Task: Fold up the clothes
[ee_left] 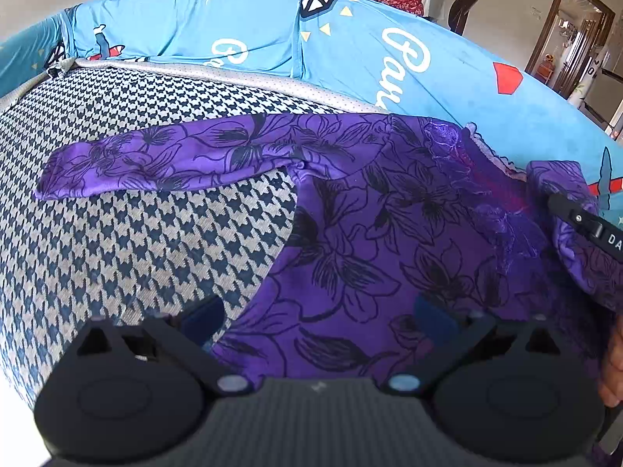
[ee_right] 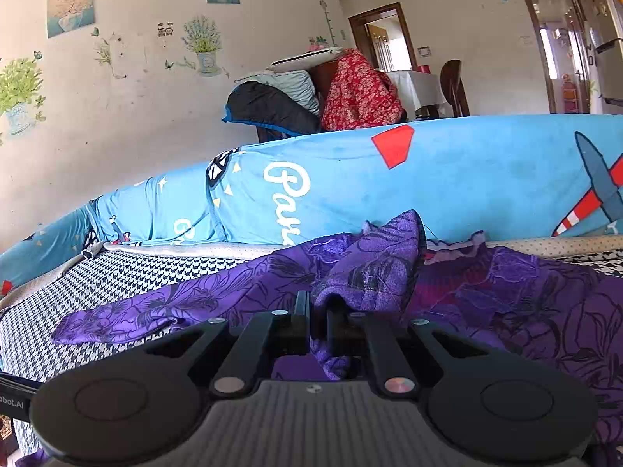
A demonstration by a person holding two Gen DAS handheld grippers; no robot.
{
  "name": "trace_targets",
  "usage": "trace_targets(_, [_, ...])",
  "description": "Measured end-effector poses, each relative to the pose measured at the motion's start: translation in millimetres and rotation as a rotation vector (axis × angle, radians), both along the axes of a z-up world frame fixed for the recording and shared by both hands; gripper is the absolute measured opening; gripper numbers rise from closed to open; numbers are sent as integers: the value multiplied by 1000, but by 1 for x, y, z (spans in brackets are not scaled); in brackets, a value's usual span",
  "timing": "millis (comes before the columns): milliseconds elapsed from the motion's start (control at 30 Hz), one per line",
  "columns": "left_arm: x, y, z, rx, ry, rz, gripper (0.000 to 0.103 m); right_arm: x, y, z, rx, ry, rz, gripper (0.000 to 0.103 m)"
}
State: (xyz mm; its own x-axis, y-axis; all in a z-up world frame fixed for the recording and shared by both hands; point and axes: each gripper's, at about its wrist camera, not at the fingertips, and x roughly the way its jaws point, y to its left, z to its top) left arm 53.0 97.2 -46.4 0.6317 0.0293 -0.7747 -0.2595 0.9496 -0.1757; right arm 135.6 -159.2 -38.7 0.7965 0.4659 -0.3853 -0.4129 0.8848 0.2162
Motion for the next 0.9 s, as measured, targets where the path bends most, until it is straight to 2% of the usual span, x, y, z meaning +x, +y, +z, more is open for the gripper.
trace_targets(133, [-1, 6, -1, 3, 3, 15, 103, -3, 17, -5, -10, -3, 58, 9])
trace_targets(267, [0, 11, -2, -21, 9, 33, 103, -5, 30, -13, -75, 16, 58, 11])
trace_targets(333, [1, 13, -3, -32, 12, 37, 103, 0, 32, -19, -83, 84, 87, 19])
trace_targets(367, [1, 13, -3, -32, 12, 38, 103, 2, 34, -22, -83, 125, 118, 30])
trace_targets(400, [1, 13, -3, -30, 12, 39, 103, 2, 35, -24, -88, 154, 144, 36])
trace_targets(633, [3, 14, -3, -33, 13, 52, 103, -9, 34, -23, -70, 160, 184, 40])
trace_targets(767, [3, 15, -4, -48, 16, 59, 103, -16, 39, -25, -126, 129, 205, 44])
trace_targets(900, [4, 16, -4, -47, 13, 64, 103, -19, 44, -29, -148, 143, 244, 45])
